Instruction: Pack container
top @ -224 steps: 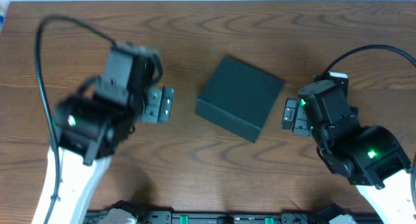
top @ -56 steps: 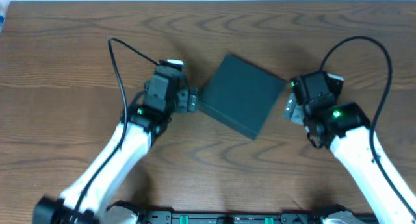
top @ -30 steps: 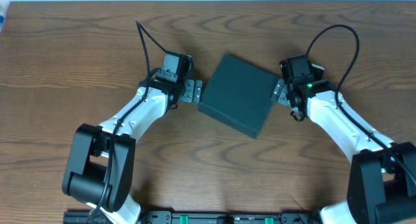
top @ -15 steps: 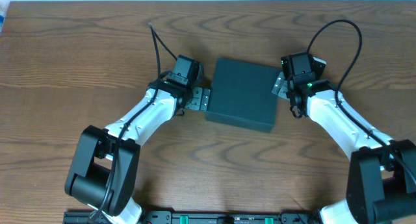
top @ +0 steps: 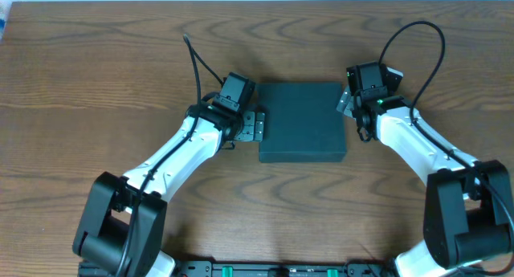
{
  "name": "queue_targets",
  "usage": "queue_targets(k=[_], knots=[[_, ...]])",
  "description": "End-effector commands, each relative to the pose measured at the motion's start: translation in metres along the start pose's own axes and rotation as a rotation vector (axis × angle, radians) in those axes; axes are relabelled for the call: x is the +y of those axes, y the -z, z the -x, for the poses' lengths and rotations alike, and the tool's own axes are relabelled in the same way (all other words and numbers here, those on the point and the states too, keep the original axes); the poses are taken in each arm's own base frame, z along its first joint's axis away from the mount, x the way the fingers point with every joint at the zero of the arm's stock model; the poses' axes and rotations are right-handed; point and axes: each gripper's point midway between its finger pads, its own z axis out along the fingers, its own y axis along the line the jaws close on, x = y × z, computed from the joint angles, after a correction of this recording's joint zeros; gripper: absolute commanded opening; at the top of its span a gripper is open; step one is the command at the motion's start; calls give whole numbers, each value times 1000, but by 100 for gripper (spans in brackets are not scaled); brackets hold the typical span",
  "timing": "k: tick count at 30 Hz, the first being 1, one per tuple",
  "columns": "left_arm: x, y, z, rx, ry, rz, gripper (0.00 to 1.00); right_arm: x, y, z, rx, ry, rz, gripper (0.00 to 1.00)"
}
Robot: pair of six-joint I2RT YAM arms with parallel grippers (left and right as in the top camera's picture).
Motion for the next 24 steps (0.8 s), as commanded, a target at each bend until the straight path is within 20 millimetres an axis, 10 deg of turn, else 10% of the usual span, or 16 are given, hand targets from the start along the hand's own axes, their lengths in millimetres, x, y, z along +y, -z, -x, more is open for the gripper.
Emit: queue_targets(k=[1,24], knots=[[-10,9,7,-37,9,-21,95,10,-11,-30,99,53,38,99],[15,12,46,-174,-49,32,95,12,14,-50,196,126,89,99]])
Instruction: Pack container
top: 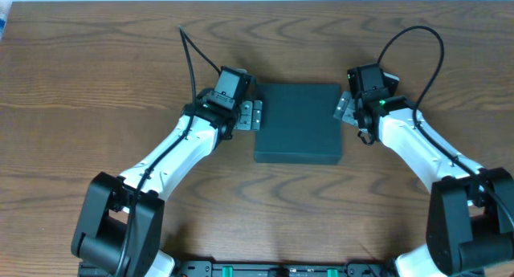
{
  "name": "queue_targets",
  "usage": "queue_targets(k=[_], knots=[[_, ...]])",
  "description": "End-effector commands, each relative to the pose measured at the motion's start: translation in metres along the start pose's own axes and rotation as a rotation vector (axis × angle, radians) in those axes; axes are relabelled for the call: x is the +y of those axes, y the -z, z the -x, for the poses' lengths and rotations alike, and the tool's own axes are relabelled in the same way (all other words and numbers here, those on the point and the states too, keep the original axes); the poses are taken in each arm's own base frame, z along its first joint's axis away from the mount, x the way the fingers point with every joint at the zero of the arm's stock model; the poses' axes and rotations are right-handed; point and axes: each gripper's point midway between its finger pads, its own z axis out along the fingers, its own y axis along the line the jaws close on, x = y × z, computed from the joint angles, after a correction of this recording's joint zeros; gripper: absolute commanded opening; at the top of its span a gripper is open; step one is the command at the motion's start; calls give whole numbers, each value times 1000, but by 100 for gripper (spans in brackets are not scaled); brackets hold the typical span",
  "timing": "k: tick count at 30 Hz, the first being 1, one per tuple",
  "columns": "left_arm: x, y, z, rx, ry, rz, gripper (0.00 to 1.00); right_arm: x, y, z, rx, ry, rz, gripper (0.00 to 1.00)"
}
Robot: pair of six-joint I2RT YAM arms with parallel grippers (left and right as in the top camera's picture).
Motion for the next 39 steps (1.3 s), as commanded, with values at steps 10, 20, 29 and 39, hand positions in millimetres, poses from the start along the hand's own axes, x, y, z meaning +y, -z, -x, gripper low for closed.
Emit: queue_targets(k=[10,20,29,39], knots=[[4,7,5,-11,-8,8,95,15,-2,-24,71,81,51,99],[15,8,-8,34,31,66,95,33,-1,-3,-14,67,125,99],[13,12,12,-27,-8,65,95,18,12,-4,-16,75,72,99],[23,76,55,-110,-31,137,95,-3,119,28,-199,30,186,99]])
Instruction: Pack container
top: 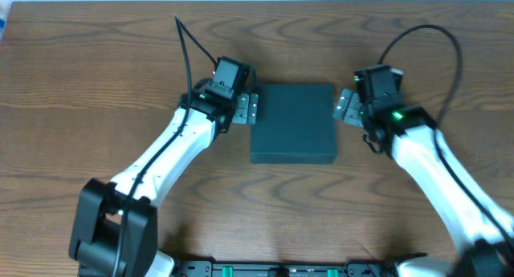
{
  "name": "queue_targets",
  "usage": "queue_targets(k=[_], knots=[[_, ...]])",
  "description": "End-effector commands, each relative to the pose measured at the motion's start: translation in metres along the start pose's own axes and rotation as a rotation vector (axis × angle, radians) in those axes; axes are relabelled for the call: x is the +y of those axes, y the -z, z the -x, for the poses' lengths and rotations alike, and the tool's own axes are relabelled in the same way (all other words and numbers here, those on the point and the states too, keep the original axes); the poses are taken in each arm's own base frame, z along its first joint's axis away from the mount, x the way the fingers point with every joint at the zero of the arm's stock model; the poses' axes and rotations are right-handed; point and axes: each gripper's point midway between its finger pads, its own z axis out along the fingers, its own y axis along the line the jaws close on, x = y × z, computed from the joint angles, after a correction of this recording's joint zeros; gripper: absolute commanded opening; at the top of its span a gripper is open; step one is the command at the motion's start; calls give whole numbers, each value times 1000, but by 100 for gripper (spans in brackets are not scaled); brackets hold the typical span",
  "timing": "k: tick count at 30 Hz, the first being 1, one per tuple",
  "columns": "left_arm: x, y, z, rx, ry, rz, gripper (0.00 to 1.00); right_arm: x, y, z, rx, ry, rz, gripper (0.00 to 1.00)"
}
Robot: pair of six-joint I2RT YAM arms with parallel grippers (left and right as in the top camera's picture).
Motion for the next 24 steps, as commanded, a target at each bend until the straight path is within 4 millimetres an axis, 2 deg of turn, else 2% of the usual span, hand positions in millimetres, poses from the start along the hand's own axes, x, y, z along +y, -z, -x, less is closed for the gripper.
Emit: queue_targets(k=[1,4,7,10,12,13,15,19,24], knots=[[13,52,36,-121,-8,36,95,-4,40,11,-74,1,36,99],[13,103,41,-176,-42,-24,95,-11,86,13,-140,39,83,99],[14,147,35,-233,-61,-88,95,-17,129,11,-219,104,139,99],[18,188,17,-269,-95,-141,95,-32,168,2,-288,134,163,99],[21,212,-1,-297,-129,-172,95,-45,191,-12,-318,148,183,99],[24,225,-16,-327,-147,-193,95,-54,206,-25,-330,162,214,99],[29,237,-35,-370,-148,-206,95,-65,217,-40,-331,172,236,99],[32,246,-64,-419,-147,-245,95,-81,221,-56,-301,151,229,99],[38,248,-87,-460,-127,-266,95,-83,220,-61,-287,158,226,99]])
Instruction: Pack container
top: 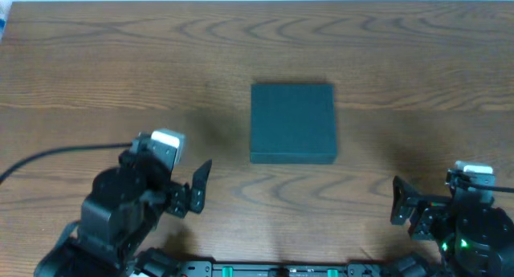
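Note:
The container is a dark teal square box [291, 123] with its lid on, lying flat at the table's middle. Neither gripper touches it. My left gripper [202, 187] is drawn back near the front edge, to the lower left of the box, fingers spread and empty. My right gripper [397, 205] is low at the front right, also well clear of the box, fingers apart and holding nothing. What is inside the box is hidden.
The wooden table [96, 68] runs all round the box. The left arm's black cable [56, 152] trails across the left side. Both arm bases crowd the front corners.
Both arms have drawn back from the box's left and right sides to the table's front corners. The box lies where it was.
At first both grippers were against opposite sides of the slightly skewed box. Over the following moments the box sat a little further left and squarer, grippers still beside it. Now it lies alone with both arms withdrawn.

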{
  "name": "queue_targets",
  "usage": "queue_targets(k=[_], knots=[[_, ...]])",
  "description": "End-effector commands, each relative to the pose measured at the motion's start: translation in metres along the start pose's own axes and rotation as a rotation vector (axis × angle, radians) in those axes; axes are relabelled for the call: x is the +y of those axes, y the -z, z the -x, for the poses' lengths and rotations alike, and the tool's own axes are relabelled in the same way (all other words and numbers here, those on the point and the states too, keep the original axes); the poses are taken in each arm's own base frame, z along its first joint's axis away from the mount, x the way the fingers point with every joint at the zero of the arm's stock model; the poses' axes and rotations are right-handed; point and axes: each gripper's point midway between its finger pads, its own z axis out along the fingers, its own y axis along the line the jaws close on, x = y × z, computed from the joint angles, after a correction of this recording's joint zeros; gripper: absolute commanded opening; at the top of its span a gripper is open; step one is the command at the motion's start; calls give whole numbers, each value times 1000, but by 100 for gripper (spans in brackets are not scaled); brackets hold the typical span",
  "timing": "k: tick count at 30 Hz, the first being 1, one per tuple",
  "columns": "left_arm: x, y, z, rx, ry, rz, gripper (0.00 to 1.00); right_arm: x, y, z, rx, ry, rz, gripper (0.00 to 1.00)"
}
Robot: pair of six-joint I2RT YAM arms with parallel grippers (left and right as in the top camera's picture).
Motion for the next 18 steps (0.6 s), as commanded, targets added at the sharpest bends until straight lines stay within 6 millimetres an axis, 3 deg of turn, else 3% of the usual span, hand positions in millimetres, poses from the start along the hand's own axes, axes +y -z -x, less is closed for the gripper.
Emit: queue_targets(k=[1,18], knots=[[-3,2,-9,-6,0,-21,96,1,-1,0,-1,-3,0,99],[7,12,-81,284,37,24,95,2,-1,-6,28,-3,15,99]])
